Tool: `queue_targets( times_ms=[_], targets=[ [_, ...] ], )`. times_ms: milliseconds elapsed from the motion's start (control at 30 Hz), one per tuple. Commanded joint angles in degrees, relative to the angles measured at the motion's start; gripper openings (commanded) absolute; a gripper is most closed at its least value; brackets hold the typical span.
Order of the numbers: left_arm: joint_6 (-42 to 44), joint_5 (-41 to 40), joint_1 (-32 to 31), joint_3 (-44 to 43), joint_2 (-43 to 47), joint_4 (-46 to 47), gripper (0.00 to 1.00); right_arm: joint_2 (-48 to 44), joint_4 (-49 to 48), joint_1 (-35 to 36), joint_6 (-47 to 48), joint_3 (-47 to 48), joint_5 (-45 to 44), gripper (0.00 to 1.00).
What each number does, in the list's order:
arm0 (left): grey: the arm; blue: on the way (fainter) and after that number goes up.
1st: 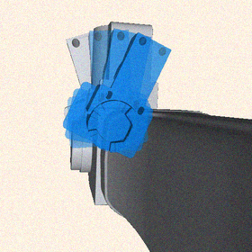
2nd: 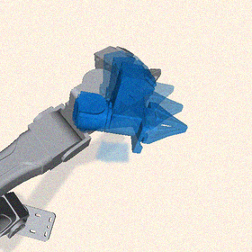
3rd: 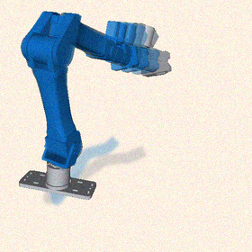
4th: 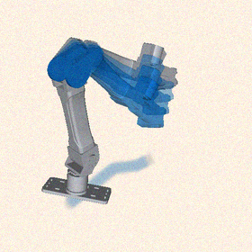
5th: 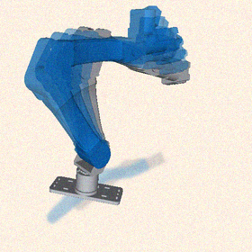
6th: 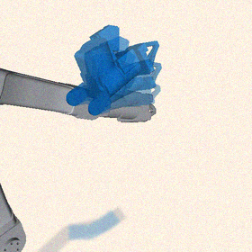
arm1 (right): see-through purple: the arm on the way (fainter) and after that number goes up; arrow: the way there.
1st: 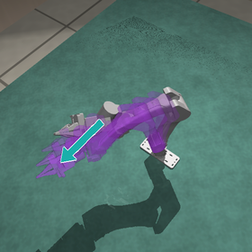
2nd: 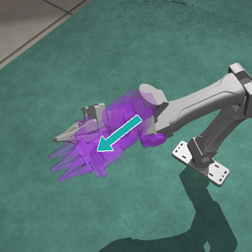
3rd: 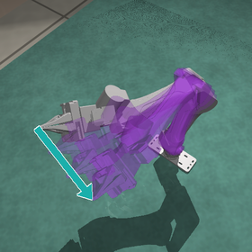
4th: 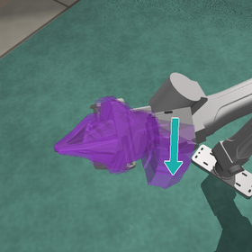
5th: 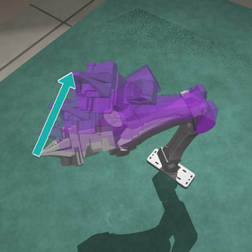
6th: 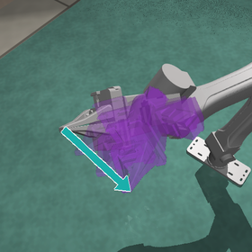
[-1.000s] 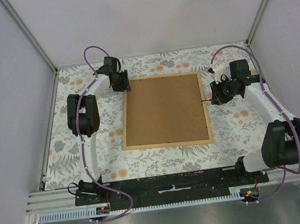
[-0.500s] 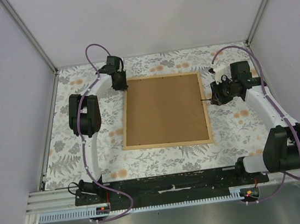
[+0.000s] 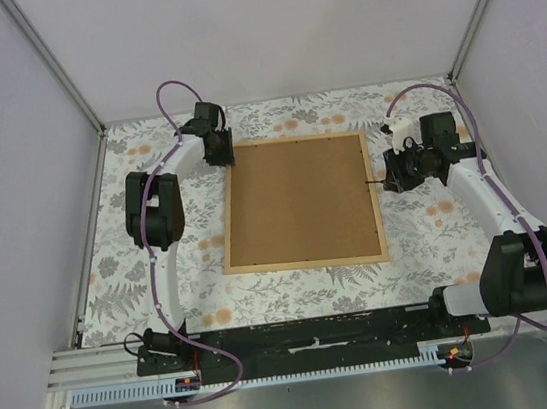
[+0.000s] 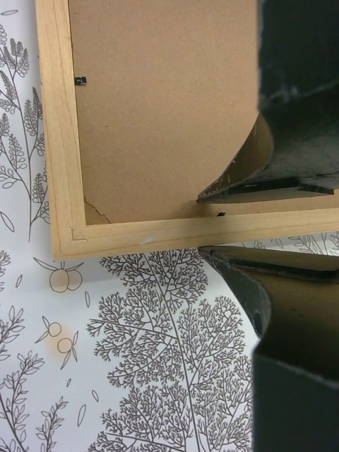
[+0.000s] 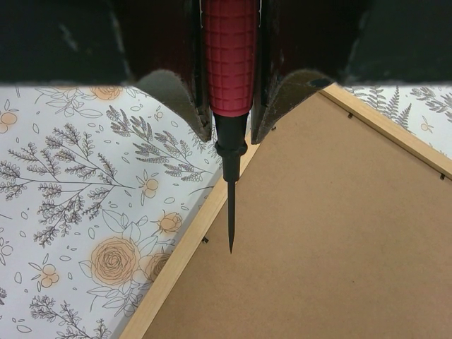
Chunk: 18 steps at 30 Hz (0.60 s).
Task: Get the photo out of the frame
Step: Adjust the photo frame item on the photo frame.
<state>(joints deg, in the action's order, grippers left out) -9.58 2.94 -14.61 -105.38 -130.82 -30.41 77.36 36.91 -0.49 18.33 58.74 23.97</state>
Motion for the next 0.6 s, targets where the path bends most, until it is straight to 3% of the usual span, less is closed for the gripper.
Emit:
queue_targets(
  times_ms=[0, 333, 567],
  targets=[
    [1.6, -2.3, -0.5, -1.3, 1.5, -1.6, 0.36, -2.3, -1.8, 0.1, -0.6, 0.0, 1.2, 0.00],
    [2.3, -4.2, -0.5, -2.6, 0.7, -3.4, 0.35, -2.6, -2.2, 0.2, -0.8, -0.1, 1.4, 0.00],
    [1.4, -3.6, -0.6, -4.0, -0.4, -2.5, 0.28, -2.8, -2.2, 1.7, -0.7, -0.5, 1.9, 0.00]
  ],
)
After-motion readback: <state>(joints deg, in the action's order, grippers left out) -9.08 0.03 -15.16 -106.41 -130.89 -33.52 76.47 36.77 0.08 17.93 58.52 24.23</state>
